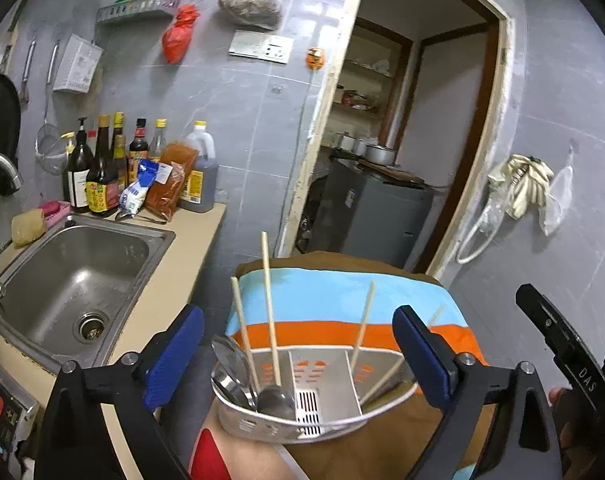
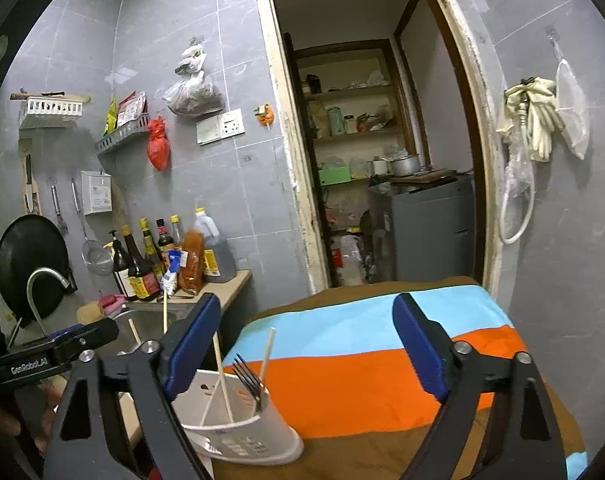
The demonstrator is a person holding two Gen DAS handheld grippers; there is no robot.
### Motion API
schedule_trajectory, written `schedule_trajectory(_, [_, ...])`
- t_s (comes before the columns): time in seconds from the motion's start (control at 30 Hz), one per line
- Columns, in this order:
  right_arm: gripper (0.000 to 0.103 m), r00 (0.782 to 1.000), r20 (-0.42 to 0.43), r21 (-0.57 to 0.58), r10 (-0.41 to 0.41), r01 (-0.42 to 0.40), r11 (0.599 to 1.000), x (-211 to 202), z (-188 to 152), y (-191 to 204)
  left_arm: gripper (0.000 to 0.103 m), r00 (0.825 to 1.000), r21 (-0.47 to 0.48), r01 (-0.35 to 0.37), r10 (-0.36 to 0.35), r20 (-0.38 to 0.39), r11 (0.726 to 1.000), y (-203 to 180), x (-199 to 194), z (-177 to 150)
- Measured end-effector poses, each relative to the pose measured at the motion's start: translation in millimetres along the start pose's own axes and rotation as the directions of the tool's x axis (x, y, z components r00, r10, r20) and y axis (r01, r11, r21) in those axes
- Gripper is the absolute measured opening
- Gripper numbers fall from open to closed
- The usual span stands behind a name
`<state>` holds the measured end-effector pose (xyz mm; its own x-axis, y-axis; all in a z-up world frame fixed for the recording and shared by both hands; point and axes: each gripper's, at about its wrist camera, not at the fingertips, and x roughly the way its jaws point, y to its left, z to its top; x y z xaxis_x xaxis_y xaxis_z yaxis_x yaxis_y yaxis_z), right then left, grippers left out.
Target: Organize utensils
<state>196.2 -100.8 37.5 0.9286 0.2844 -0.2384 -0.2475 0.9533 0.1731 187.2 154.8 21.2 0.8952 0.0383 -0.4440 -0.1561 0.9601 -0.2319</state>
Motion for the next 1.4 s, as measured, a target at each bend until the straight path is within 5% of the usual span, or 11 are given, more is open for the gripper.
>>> schedule_trajectory(0.27, [0.101, 0.999, -0.032, -0.023, -0.044, 0.043, 0.999, -27, -4, -19, 0.099, 0.999, 0.062, 0.037, -0.036, -0.011, 0.997, -27, -18, -18])
schedule_trajectory(0.6, [0.101, 0.996, -0.070, -0.054, -0.063, 0.059, 0.997, -75, -7, -61, 0.101, 0.998, 0.093, 0.056, -0.056, 0.000, 0.994, -72, -51, -45])
schedule_trajectory(1.4, [0.101, 0.984, -0.175, -0.077, -0.040, 0.027, 0.997, -181, -31, -126, 0.101, 1.000, 0.095, -0.027, 0.027, -0.002, 0.995, -136, -134, -113])
